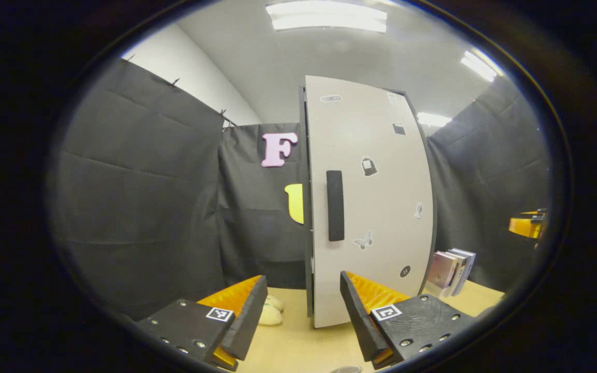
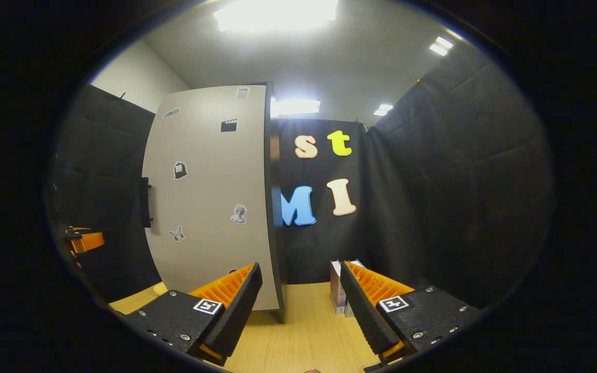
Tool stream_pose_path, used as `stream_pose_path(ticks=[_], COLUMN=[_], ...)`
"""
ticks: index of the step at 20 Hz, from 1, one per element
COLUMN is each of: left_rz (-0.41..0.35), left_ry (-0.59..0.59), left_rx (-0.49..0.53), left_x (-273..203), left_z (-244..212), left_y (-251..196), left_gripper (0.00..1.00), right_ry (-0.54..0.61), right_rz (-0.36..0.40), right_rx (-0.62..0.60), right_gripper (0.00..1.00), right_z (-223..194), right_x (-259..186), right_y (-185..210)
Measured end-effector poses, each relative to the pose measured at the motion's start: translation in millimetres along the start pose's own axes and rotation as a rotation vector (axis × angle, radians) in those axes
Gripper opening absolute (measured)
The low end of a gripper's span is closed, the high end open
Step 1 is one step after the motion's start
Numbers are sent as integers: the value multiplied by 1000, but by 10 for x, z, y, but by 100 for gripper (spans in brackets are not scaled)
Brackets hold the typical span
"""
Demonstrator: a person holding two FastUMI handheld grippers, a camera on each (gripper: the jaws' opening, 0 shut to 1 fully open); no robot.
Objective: Open the cabinet door with the right hand, grasp the bottle in the cabinet with the left hand and place it on the coaster, then close the cabinet door with the right hand.
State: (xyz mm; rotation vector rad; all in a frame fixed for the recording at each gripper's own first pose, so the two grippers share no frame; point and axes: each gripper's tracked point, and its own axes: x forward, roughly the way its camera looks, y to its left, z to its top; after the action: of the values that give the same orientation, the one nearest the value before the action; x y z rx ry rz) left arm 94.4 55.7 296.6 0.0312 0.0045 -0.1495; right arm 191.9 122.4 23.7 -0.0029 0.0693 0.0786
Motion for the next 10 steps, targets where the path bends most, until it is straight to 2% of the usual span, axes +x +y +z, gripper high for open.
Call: stream_pose_path(ticks=[9,10], left_rz=[12,13], left_ry=[-11,-8], left_rx=[-5,-6], left_x=[42,49], left_z=[9,0], left_y=[9,16], left_gripper=[87,81], right_ry=[-20,-19], right_rz=[-7,-9], right_rx=[-19,-17], right_gripper=[94,94], right_z=[25,20], right_x=[13,17], right_y=[17,13])
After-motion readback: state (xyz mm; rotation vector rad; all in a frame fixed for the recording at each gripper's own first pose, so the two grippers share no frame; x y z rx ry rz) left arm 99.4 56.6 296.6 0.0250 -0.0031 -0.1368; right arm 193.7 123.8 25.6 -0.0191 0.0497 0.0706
